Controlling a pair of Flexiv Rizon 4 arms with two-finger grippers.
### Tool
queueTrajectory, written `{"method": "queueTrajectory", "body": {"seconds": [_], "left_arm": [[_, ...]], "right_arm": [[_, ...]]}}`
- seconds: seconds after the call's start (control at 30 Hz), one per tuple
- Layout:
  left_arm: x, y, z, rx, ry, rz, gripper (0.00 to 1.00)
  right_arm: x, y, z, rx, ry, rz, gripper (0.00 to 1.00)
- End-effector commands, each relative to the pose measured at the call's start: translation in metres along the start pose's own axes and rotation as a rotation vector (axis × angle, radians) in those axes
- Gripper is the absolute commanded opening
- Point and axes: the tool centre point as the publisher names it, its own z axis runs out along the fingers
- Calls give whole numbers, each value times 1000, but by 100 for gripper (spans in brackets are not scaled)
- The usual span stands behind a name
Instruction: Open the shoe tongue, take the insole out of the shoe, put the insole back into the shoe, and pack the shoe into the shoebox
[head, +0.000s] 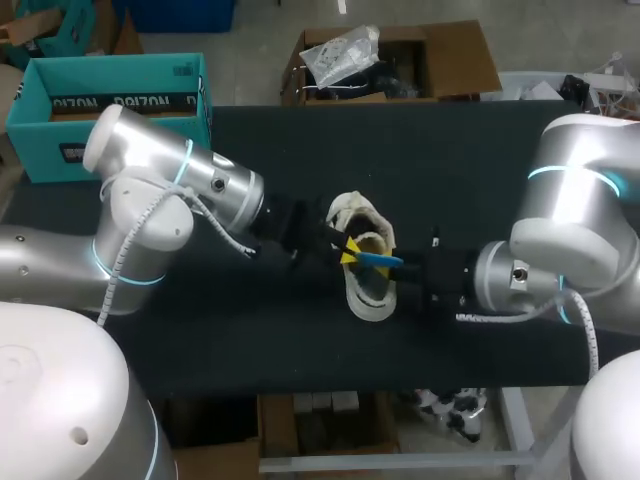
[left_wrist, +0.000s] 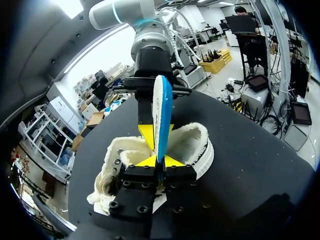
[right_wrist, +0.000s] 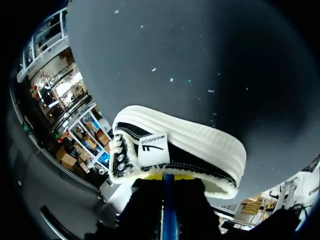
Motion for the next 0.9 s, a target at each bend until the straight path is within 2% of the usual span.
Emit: {"method": "queueTrajectory", "body": {"seconds": [0.03,0.23,0.5,0.57,0.6,0.63,0.67,0.7,0.83,0.87,0.9], "left_arm": [[0,1,-3,7,-2,0,23],[2,0,-6,12,-1,-3,28],[6,-14,-3,31,2,26,33],[5,-16,0,32,1,30,30],[5,-17,1,33,0,33,24],[5,-17,2,34,-1,34,15],[5,-18,3,34,-1,35,11],[5,-18,4,33,-1,37,0],[6,-17,6,32,-2,39,0],[6,-16,6,32,-3,38,0],[7,-15,5,31,-4,37,0]], "right_arm": [[4,8,6,-4,-2,7,0],[4,13,9,-3,-3,22,0],[-1,5,7,3,-2,5,0],[-3,4,7,4,-4,3,0],[-4,3,7,4,-6,1,0],[-5,1,7,4,-7,0,0],[-6,0,6,5,-7,-2,0],[-7,-2,5,6,-7,-4,0],[-11,-6,-1,7,-5,-8,0],[-12,-7,-3,9,-3,-9,12],[-13,-9,-5,8,-1,-9,32]]}}
